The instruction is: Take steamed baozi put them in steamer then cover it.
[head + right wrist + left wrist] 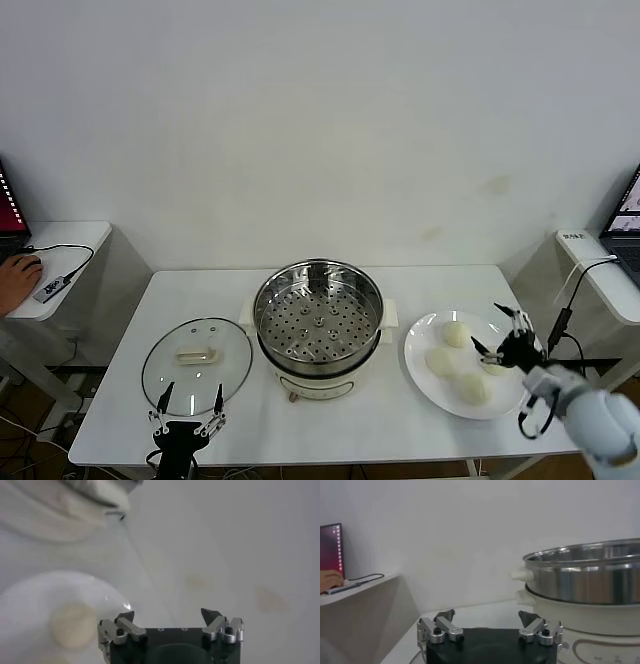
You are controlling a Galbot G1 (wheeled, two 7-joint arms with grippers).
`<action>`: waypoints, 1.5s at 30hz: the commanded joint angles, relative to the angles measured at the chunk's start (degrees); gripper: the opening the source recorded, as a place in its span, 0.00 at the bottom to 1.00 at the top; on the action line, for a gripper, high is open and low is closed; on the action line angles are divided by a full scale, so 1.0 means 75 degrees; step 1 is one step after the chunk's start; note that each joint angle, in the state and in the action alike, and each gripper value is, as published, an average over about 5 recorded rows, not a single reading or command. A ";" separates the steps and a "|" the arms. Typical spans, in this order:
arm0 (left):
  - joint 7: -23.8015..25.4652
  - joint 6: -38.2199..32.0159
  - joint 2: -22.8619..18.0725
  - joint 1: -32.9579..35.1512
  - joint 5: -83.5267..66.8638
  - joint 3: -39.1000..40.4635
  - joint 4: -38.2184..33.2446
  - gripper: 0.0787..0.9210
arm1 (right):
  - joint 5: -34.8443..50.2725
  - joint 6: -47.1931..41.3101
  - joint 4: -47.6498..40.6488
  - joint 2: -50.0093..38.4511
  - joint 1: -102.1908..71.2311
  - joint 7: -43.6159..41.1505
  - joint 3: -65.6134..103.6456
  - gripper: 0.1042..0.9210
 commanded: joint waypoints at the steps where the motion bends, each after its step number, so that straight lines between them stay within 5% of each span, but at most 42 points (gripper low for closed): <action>1: -0.0005 -0.0002 0.0002 -0.0058 0.0230 -0.0004 -0.0009 0.88 | -0.0129 -0.0391 -0.1441 -0.1660 0.3945 -0.2525 -0.3642 0.88; 16: -0.0040 0.0013 -0.0087 -0.0014 0.0425 -0.0144 -0.0079 0.88 | 0.0323 0.0017 -0.3428 -0.0564 0.7204 -0.3686 -0.7628 0.88; 45: -0.0088 0.0044 0.0031 0.0021 0.0465 -0.0519 -0.0124 0.88 | -0.0325 0.0023 -0.5620 0.1469 0.7289 -0.3336 -0.7872 0.86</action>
